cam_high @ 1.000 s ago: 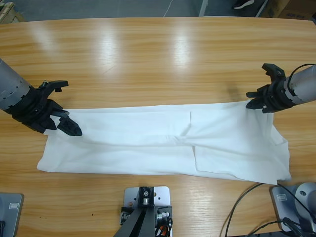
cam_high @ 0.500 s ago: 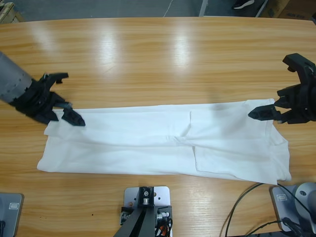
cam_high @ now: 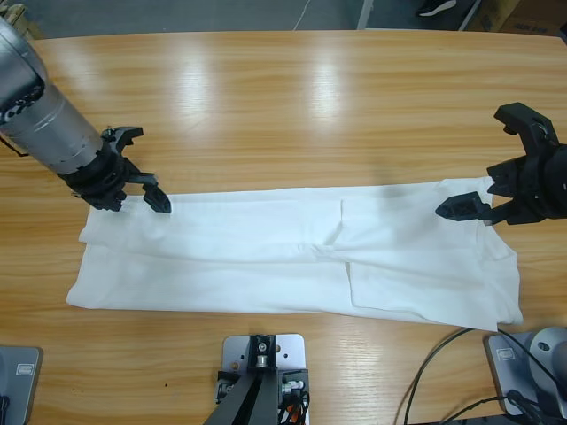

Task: Fold clothes

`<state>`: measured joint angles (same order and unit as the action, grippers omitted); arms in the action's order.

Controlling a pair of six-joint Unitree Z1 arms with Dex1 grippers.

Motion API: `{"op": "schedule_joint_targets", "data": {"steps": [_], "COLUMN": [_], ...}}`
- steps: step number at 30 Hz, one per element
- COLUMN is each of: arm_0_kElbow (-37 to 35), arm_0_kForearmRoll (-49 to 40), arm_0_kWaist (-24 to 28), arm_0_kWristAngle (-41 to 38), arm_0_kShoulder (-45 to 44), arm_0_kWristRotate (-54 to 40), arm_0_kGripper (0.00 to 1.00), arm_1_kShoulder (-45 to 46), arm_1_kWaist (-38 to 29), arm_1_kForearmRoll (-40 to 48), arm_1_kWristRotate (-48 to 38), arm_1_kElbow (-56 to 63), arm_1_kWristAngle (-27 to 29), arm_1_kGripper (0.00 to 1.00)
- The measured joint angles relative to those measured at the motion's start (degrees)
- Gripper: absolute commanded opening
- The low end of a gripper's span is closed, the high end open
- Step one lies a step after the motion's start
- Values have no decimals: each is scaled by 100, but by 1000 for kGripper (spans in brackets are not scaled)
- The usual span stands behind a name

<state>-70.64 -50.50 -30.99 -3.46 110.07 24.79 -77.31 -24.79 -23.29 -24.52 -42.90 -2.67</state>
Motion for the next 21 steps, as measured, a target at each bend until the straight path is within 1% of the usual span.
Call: {"op": "schedule_joint_targets", "data": {"steps": [5, 12, 16, 21], "arm_0_kElbow": [-3, -16, -125, -200], "arm_0_kForearmRoll": [5, 226, 243, 243], "arm_0_kWaist": [0, -1, -3, -3], "arm_0_kWristAngle": [2, 121, 384, 445], "arm_0_kShoulder": [163, 254, 253, 253], "arm_0_kWristRotate": [230, 851, 973, 1017], "arm_0_kGripper": [879, 885, 885, 885], "arm_1_kShoulder": [0, -15, -18, -42], "arm_1_kWaist": [0, -1, -1, -1], "arm_1_kForearmRoll": [1, 1, 10, 48], "arm_1_kWristRotate": [-6, -6, -6, -30], "arm_1_kElbow": [0, 9, 55, 63], "arm_1_kWristAngle": [15, 15, 15, 15], "arm_1_kGripper": [991, 991, 991, 991]}}
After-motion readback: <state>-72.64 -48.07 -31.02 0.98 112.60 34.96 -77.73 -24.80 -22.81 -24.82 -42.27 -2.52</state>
